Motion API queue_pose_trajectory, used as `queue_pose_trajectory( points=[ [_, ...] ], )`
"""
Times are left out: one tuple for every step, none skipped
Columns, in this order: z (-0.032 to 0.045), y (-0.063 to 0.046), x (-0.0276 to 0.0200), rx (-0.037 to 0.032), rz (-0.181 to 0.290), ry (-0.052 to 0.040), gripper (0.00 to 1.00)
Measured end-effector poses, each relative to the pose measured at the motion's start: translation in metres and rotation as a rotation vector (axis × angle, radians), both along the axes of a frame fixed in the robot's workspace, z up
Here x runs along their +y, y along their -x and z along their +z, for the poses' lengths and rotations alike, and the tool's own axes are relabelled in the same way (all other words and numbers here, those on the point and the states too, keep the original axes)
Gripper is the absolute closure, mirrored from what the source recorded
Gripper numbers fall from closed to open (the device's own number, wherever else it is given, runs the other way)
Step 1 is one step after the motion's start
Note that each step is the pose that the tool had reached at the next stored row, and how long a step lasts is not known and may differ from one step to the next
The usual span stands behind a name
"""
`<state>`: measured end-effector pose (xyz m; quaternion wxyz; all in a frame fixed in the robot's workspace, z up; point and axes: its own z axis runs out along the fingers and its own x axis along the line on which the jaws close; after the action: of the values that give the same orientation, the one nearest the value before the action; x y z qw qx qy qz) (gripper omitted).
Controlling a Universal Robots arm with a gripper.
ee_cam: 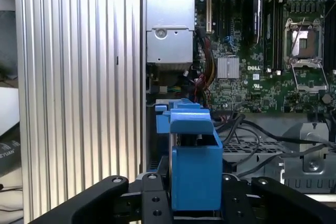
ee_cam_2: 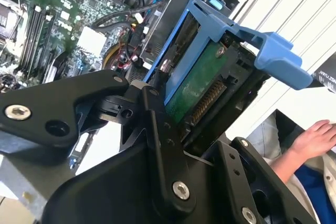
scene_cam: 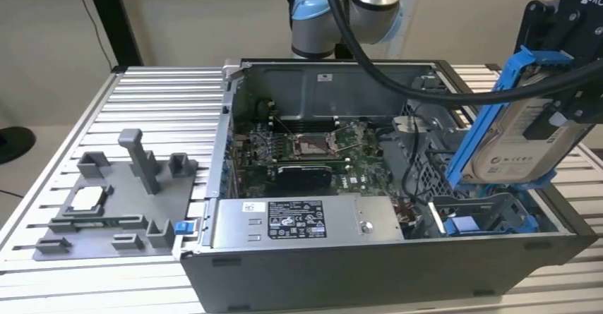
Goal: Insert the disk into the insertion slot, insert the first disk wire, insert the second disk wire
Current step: 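Insert the disk into the insertion slot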
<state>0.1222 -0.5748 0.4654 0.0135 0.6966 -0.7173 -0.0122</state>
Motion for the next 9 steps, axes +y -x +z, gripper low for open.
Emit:
queue_pose_trajectory(
  points=[
    [-0.0007, 0.0000, -0.0001, 0.0000, -0.001, 0.0000, 1.00],
    [-0.0011, 0.0000, -0.0002, 0.0000, -0.001, -0.0001, 1.00],
    [-0.0012, 0.0000, -0.0003, 0.0001, -0.002, -0.0002, 1.00],
    [-0.0012, 0.0000, -0.0003, 0.0002, -0.002, -0.0001, 1.00],
    [-0.0012, 0.0000, -0.0003, 0.0003, -0.002, -0.0001, 1.00],
    [-0.0012, 0.0000, -0.0003, 0.0003, -0.002, -0.0002, 1.00],
    [-0.0012, 0.0000, -0.0003, 0.0004, -0.002, -0.0001, 1.00],
    [-0.0012, 0.0000, -0.0003, 0.0004, -0.002, -0.0001, 1.00],
    [-0.0012, 0.0000, -0.0003, 0.0004, -0.002, -0.0001, 1.00]
  ],
)
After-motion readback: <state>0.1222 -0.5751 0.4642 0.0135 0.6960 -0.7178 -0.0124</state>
